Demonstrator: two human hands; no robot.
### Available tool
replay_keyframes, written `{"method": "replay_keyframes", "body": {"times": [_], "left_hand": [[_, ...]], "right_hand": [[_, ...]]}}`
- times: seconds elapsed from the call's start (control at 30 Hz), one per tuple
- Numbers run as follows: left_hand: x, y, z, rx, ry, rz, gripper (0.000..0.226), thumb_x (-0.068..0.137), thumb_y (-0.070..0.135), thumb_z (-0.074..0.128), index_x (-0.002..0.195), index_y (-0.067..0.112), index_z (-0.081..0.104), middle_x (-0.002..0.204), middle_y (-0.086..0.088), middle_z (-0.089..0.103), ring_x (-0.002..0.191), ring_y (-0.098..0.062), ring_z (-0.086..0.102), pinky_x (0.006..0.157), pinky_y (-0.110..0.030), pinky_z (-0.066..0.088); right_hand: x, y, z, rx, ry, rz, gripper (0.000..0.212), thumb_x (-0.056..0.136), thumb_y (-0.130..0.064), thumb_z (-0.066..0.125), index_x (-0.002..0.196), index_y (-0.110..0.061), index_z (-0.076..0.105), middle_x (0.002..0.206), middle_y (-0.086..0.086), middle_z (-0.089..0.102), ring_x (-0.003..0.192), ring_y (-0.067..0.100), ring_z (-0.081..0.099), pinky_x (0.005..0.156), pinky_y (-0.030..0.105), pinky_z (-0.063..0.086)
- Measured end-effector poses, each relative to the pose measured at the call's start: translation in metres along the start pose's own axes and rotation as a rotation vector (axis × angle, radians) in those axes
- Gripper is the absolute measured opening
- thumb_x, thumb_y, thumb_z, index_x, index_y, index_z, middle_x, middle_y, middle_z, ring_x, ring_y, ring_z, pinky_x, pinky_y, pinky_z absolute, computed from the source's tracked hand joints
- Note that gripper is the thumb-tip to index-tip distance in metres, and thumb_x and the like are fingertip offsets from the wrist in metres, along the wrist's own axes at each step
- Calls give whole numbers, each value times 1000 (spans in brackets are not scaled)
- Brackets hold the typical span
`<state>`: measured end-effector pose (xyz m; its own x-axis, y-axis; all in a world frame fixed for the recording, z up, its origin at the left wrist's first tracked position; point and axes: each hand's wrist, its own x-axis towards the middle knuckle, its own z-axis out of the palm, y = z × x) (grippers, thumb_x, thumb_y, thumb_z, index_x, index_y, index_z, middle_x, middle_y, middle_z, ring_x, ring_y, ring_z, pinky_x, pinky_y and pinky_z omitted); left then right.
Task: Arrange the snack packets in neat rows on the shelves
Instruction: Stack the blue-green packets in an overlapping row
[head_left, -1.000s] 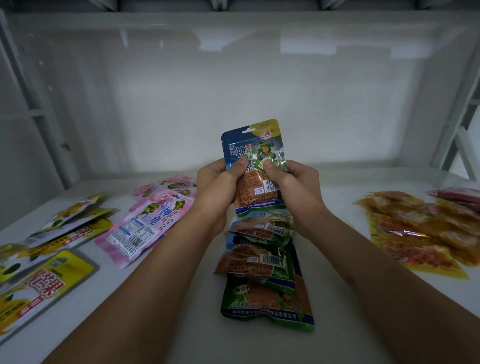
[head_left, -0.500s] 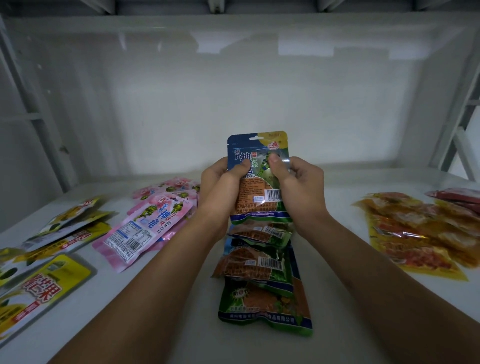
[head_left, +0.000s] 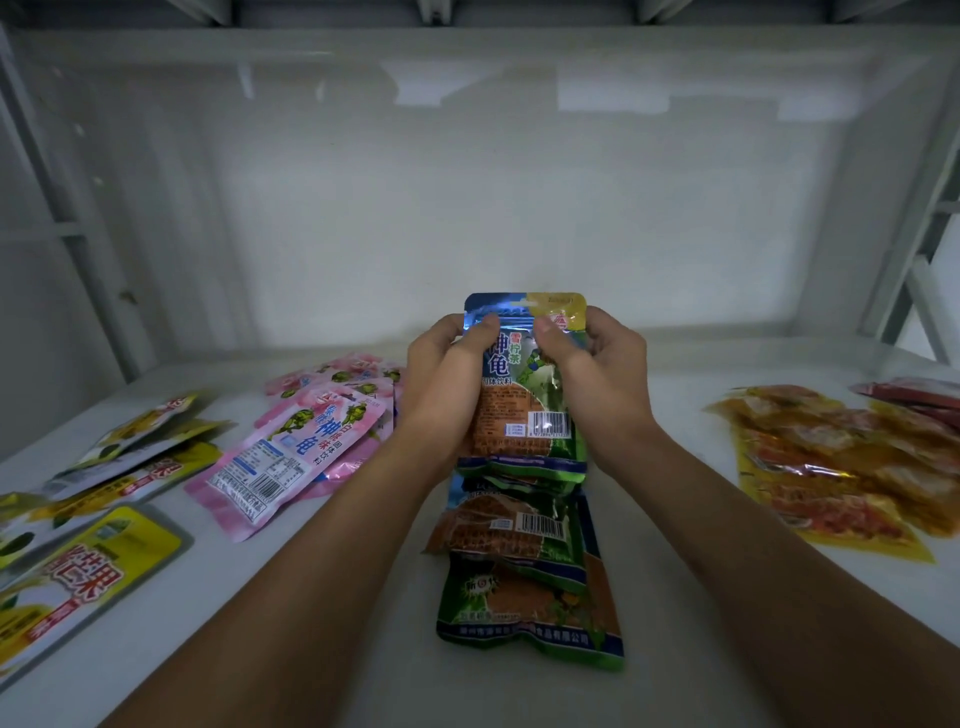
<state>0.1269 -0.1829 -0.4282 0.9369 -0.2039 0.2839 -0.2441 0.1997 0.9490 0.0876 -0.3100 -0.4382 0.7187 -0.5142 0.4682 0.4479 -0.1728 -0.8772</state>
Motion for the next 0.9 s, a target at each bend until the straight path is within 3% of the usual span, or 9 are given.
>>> {"method": "replay_keyframes", "body": {"times": [0.1, 0.2, 0.33, 0.43, 0.5, 0.6, 0.7, 0.8, 0.9], "left_hand": [[4, -3, -2, 21, 14, 11, 15, 105, 25, 62, 99, 16, 73, 89, -2, 80, 81, -20, 75, 75, -35, 59], [7, -7, -3, 95, 10, -26, 20, 105, 24, 61, 91, 16, 72, 83, -4, 78, 71, -15, 72, 63, -27, 54], [10, -20, -5, 252, 12, -24, 30, 103, 25, 65, 100, -4, 68, 101, -32, 70, 80, -32, 69, 73, -42, 55], [13, -30, -9, 426, -23, 0, 21, 101, 22, 69, 111, 4, 66, 87, -14, 61, 84, -29, 64, 73, -38, 53], [14, -36, -11, 497, -27, -17, 32, 100, 22, 71, 126, 7, 60, 99, -2, 55, 96, -22, 60, 78, -31, 48], [15, -44, -13, 522, -39, -49, 37, 100, 23, 70, 131, 10, 56, 104, -2, 55, 102, -26, 59, 82, -33, 45], [17, -46, -14, 540, -46, -29, 32, 100, 23, 69, 128, 13, 57, 111, -9, 59, 103, -28, 60, 81, -33, 46], [18, -45, -13, 627, -54, 10, 28, 102, 25, 67, 125, 11, 61, 113, -9, 61, 98, -22, 58, 80, -28, 41], [24, -42, -8, 669, -94, -38, 23, 104, 29, 63, 112, 7, 67, 103, -8, 64, 94, -22, 59, 79, -29, 40]], "right_hand": [[-1, 3, 2, -9, -3, 4, 10, 100, -23, 68, 100, -17, 76, 95, 12, 78, 91, 38, 74, 81, 60, 61], [-1, 6, 2, -37, 4, 70, 19, 93, -36, 68, 96, -20, 77, 92, 7, 79, 89, 33, 76, 84, 59, 61], [4, 16, -4, -283, 33, 153, 22, 80, -45, 69, 90, -25, 71, 85, -3, 75, 86, 24, 74, 85, 53, 61], [7, 19, -14, -557, 52, 189, 17, 86, -36, 71, 100, -30, 64, 93, -11, 65, 92, 21, 67, 83, 41, 56], [5, 19, -18, -713, 24, 189, 15, 90, -37, 67, 104, -31, 66, 95, -10, 64, 90, 20, 63, 75, 34, 49], [4, 21, -20, -773, 32, 174, 17, 95, -33, 58, 89, -27, 72, 89, -4, 69, 84, 23, 65, 69, 31, 45], [9, 29, -26, -854, 124, 167, 26, 96, -32, 53, 91, -19, 75, 98, 5, 72, 95, 32, 65, 83, 38, 52], [12, 31, -32, -992, 97, 239, 36, 101, -37, 51, 121, -15, 70, 128, 12, 61, 122, 36, 53, 102, 43, 42], [14, 33, -33, -1083, 27, 300, 46, 102, -47, 47, 127, -13, 65, 135, 13, 54, 129, 34, 46, 105, 43, 36]]}}
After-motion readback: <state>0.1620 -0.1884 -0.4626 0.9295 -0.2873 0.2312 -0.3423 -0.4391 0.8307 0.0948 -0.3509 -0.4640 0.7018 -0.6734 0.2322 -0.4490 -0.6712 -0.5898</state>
